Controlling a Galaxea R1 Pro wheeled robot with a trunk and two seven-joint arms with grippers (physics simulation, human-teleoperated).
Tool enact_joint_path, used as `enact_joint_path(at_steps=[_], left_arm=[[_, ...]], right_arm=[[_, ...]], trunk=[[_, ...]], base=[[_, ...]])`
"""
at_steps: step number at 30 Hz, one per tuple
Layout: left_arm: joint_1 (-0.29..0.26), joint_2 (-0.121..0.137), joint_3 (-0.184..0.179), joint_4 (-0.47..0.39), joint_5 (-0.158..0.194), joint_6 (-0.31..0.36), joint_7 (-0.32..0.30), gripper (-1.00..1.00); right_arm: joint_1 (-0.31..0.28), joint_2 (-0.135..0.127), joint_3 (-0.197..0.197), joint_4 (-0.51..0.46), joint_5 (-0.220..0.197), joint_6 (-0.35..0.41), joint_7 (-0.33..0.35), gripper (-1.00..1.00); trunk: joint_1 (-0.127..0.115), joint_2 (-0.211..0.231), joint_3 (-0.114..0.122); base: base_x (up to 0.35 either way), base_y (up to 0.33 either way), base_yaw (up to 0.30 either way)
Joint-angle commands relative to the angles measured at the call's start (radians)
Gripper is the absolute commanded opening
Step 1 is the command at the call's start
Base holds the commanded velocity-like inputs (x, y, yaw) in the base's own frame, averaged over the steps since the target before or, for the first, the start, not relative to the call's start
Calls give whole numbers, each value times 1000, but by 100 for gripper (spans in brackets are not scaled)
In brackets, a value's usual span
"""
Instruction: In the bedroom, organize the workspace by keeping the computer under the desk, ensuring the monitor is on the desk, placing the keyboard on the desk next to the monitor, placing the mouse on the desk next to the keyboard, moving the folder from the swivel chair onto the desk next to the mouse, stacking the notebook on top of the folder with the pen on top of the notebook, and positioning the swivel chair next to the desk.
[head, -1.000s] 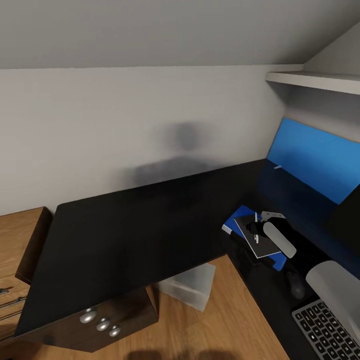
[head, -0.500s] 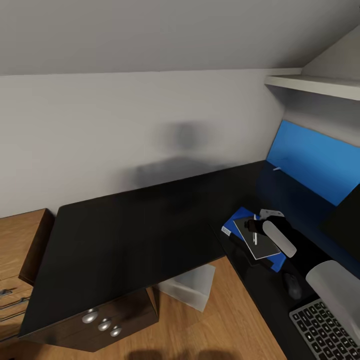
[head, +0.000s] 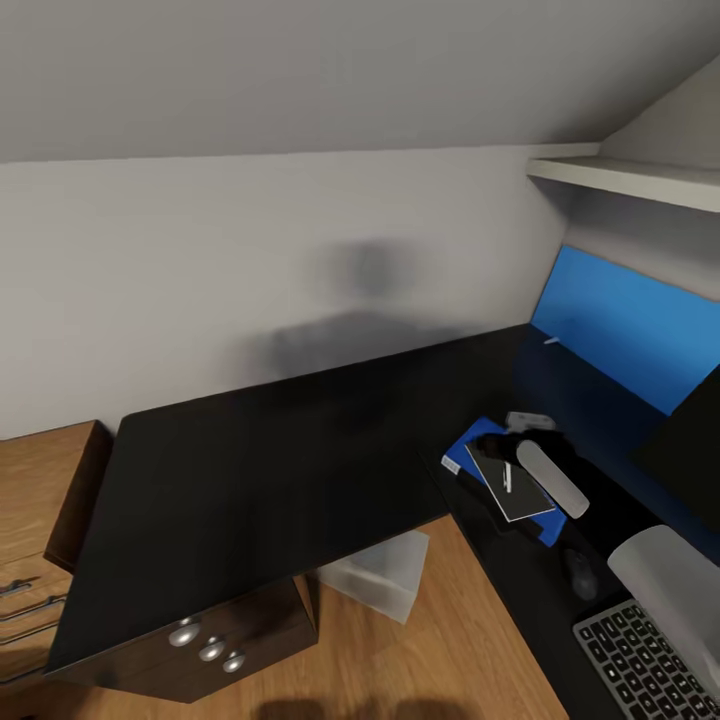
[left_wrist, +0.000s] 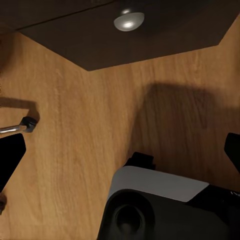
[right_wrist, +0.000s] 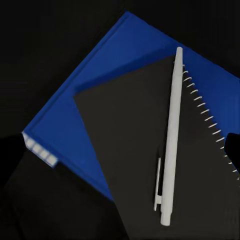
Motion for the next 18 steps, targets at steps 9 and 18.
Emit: enact_joint_path(at_steps=[9,18], left_arm=[[-1,1,-8,0,8,-5,5,100],[-1,3,-7,0,9,-5,5,100]], right_arm=[[20,73,8,-56,-12,3,-12,100],[23,84,10,-83,-14,0,-11,100]], trunk=[[-34,62,27],[-69,125,55]], base=[[-129,0,0],[-325,0,0]])
